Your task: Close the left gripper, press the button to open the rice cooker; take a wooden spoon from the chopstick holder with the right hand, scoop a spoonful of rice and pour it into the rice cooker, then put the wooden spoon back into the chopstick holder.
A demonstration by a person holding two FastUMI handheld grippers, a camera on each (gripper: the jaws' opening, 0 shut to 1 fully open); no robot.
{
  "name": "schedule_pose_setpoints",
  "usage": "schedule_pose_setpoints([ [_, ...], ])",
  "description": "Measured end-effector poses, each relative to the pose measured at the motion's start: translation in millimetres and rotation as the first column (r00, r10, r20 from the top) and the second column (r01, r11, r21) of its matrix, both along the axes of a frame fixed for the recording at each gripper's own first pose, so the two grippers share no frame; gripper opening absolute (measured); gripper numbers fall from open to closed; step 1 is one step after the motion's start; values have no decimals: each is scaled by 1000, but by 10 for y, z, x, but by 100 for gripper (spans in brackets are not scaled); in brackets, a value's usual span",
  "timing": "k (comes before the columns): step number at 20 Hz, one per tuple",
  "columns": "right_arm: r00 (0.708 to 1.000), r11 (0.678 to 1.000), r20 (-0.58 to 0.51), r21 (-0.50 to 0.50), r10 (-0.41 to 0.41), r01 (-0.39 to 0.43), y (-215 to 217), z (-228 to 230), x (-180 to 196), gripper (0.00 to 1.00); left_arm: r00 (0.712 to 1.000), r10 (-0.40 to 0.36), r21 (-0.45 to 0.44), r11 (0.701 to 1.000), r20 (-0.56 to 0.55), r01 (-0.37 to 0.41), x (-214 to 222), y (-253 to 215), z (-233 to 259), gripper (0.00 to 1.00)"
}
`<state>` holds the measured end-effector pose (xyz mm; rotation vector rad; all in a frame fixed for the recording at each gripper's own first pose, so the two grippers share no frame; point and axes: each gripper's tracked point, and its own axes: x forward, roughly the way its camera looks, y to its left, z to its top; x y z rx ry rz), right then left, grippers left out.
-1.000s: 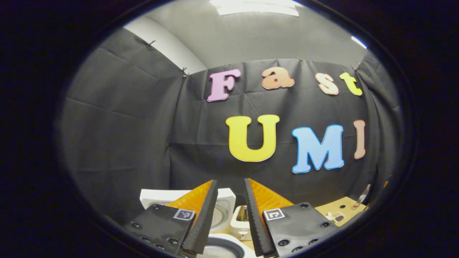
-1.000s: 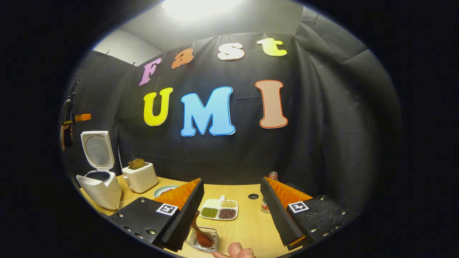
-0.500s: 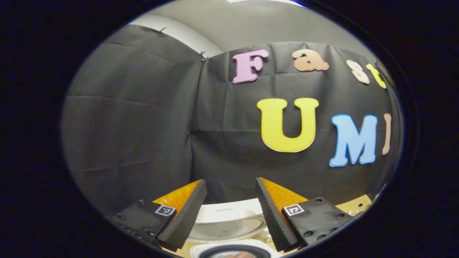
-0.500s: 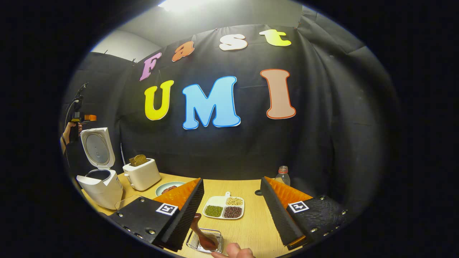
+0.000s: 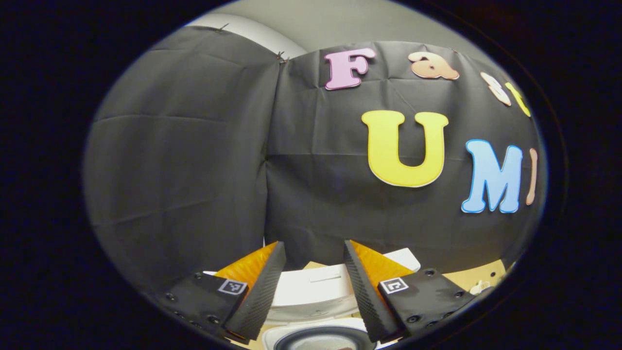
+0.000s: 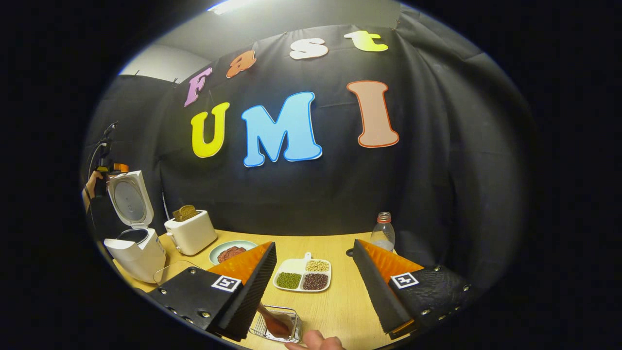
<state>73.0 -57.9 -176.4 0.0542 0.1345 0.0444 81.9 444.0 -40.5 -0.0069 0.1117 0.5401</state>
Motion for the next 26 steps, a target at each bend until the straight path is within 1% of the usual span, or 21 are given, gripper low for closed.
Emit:
schedule_pose_setpoints([
  [2,1000,1000,5,1,7,-7,21,-1,-38,96,1000,-4,32,999,11,4,-112,-101,-34,87],
  [5,1000,1000,2,-3,28,-28,70,-42,-119,96,998,-28,75,997,55,24,-354,-349,-69,87],
  [8,999,999,4,4,38,-38,94,-35,-202,96,997,-42,92,995,60,37,-596,-625,-216,84],
  [9,999,999,11,7,34,-34,101,-12,-245,96,997,-47,89,995,55,42,-703,-730,-302,83],
  [11,998,998,32,25,48,-49,170,71,-363,96,997,-60,74,996,45,57,-903,-899,-451,86],
  [12,998,998,45,25,54,-55,194,106,-430,96,997,-70,67,995,34,68,-973,-991,-531,87],
  [14,996,999,75,11,49,-50,195,201,-526,96,996,-88,56,995,11,87,-1083,-1127,-677,87],
  [17,994,999,102,17,45,-47,210,316,-649,96,994,-105,77,992,15,104,-1217,-1243,-834,87],
  [19,993,999,112,14,38,-40,196,342,-712,96,994,-111,62,992,17,110,-1270,-1296,-945,78],
  [20,993,999,114,10,35,-36,183,339,-742,96,993,-118,50,992,15,117,-1295,-1328,-1020,83],
  [22,993,999,112,7,35,-36,197,348,-809,96,991,-135,32,990,8,135,-1355,-1390,-1146,82],
  [23,993,999,115,8,34,-36,193,369,-837,96,990,-140,30,990,7,139,-1383,-1405,-1196,87],
  [25,992,999,117,11,37,-38,205,390,-876,96,988,-156,34,987,2,156,-1414,-1432,-1295,87],
  [26,993,999,114,14,40,-42,221,383,-890,96,986,-167,21,986,-4,167,-1426,-1446,-1378,78],
])
